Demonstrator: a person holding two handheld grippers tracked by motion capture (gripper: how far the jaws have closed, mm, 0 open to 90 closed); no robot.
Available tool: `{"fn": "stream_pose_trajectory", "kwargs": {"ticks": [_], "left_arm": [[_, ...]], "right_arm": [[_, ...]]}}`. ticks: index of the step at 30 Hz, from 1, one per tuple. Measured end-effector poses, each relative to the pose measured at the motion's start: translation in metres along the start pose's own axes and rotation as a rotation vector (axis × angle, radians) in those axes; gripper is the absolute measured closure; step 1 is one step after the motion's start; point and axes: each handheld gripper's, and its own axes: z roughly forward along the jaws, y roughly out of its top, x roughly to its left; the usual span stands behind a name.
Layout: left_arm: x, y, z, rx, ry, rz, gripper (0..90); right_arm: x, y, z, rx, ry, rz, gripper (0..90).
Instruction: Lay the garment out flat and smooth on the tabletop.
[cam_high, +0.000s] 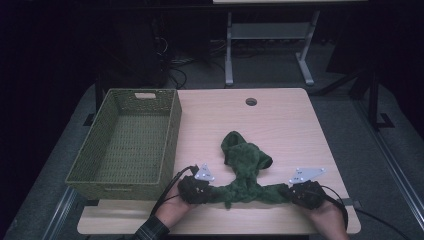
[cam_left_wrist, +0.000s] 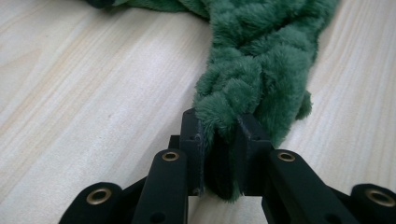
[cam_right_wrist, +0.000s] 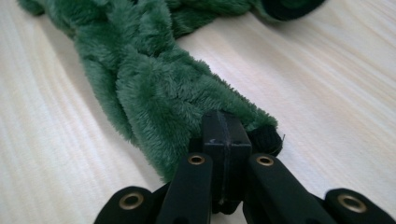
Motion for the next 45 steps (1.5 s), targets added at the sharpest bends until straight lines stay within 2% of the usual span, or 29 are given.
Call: {"fn": "stream_pose_trajectory", "kwargs": {"ticks": [2,4,6,7,10,11,12,16,17,19,21,22,23,24,26,27,29,30,31,33,34,35,36,37,38,39,40,42,45], "left_arm": [[-0.001,0.001,-0.001,-0.005,-0.017,0.000,73.4],[-0.002,0.003,-0.002,-0.030,-0.023,-0.013,69.0],[-0.001,0.004,-0.004,-0.031,-0.022,-0.005,65.5],[0.000,0.006,-0.006,-0.047,-0.012,-0.005,63.3],[0.004,0.011,-0.014,-0.095,-0.007,-0.027,54.9],[0.008,0.016,-0.017,-0.122,0.001,-0.040,49.8],[0.010,0.019,-0.018,-0.137,0.001,-0.054,48.5],[0.017,0.031,-0.019,-0.159,0.022,-0.045,39.1],[0.019,0.035,-0.020,-0.164,0.026,-0.041,38.2],[0.023,0.041,-0.021,-0.178,0.033,-0.040,37.4],[0.026,0.048,-0.021,-0.193,0.042,-0.035,37.3],[0.028,0.051,-0.020,-0.195,0.049,-0.040,37.3],[0.035,0.057,-0.014,-0.194,0.055,-0.042,37.4],[0.035,0.057,-0.014,-0.194,0.055,-0.042,37.4],[0.048,0.065,-0.001,-0.190,0.047,-0.059,37.5],[0.048,0.065,-0.001,-0.190,0.047,-0.059,37.4],[0.058,0.072,0.014,-0.181,0.047,-0.072,35.7],[0.058,0.072,0.014,-0.181,0.047,-0.072,35.6],[0.062,0.076,0.024,-0.174,0.038,-0.071,34.9],[0.064,0.077,0.028,-0.161,0.031,-0.065,34.2],[0.065,0.079,0.033,-0.165,0.022,-0.077,37.3],[0.067,0.080,0.037,-0.155,0.012,-0.072,42.9],[0.068,0.080,0.040,-0.136,0.009,-0.058,42.9],[0.068,0.081,0.044,-0.130,0.007,-0.061,48.2],[0.068,0.081,0.048,-0.123,0.008,-0.051,59.7],[0.068,0.082,0.049,-0.113,0.008,-0.041,71.9],[0.069,0.082,0.049,-0.103,0.008,-0.031,78.3],[0.068,0.084,0.047,-0.109,0.008,-0.028,81.9],[0.067,0.091,0.030,-0.169,0.034,-0.028,83.5]], "right_arm": [[-0.002,0.000,0.000,-0.001,0.015,0.014,89.4],[-0.001,0.000,-0.002,-0.016,0.032,0.013,82.5],[0.000,0.002,-0.005,-0.024,0.041,0.026,80.3],[-0.001,0.003,-0.007,-0.036,0.045,0.020,77.3],[-0.003,0.009,-0.014,-0.088,0.058,0.046,69.6],[-0.009,0.014,-0.016,-0.116,0.059,0.063,64.7],[-0.012,0.018,-0.016,-0.123,0.062,0.077,62.4],[-0.021,0.029,-0.014,-0.133,0.045,0.077,58.7],[-0.028,0.037,-0.012,-0.145,0.040,0.083,57.8],[-0.031,0.041,-0.011,-0.145,0.034,0.080,57.5],[-0.041,0.050,-0.007,-0.148,0.034,0.094,54.7],[-0.041,0.050,-0.007,-0.148,0.034,0.094,54.7],[-0.047,0.056,-0.002,-0.145,0.033,0.105,52.5],[-0.047,0.056,-0.002,-0.145,0.033,0.105,52.5],[-0.058,0.061,0.008,-0.142,0.052,0.125,49.7],[-0.060,0.063,0.012,-0.130,0.058,0.131,48.7],[-0.063,0.066,0.018,-0.127,0.070,0.138,47.4],[-0.063,0.066,0.018,-0.127,0.070,0.138,47.4],[-0.065,0.070,0.025,-0.124,0.093,0.131,46.1],[-0.066,0.071,0.028,-0.115,0.108,0.135,45.9],[-0.066,0.071,0.036,-0.085,0.124,0.132,53.2],[-0.065,0.071,0.039,-0.073,0.132,0.132,56.0],[-0.065,0.071,0.039,-0.073,0.132,0.132,56.0],[-0.065,0.071,0.041,-0.064,0.131,0.131,59.0],[-0.065,0.070,0.042,-0.056,0.136,0.129,68.6],[-0.065,0.070,0.042,-0.068,0.130,0.106,75.6],[-0.065,0.071,0.041,-0.071,0.123,0.094,78.8],[-0.064,0.073,0.039,-0.074,0.104,0.077,81.0],[-0.065,0.080,0.030,-0.091,0.061,0.064,81.8]]}}
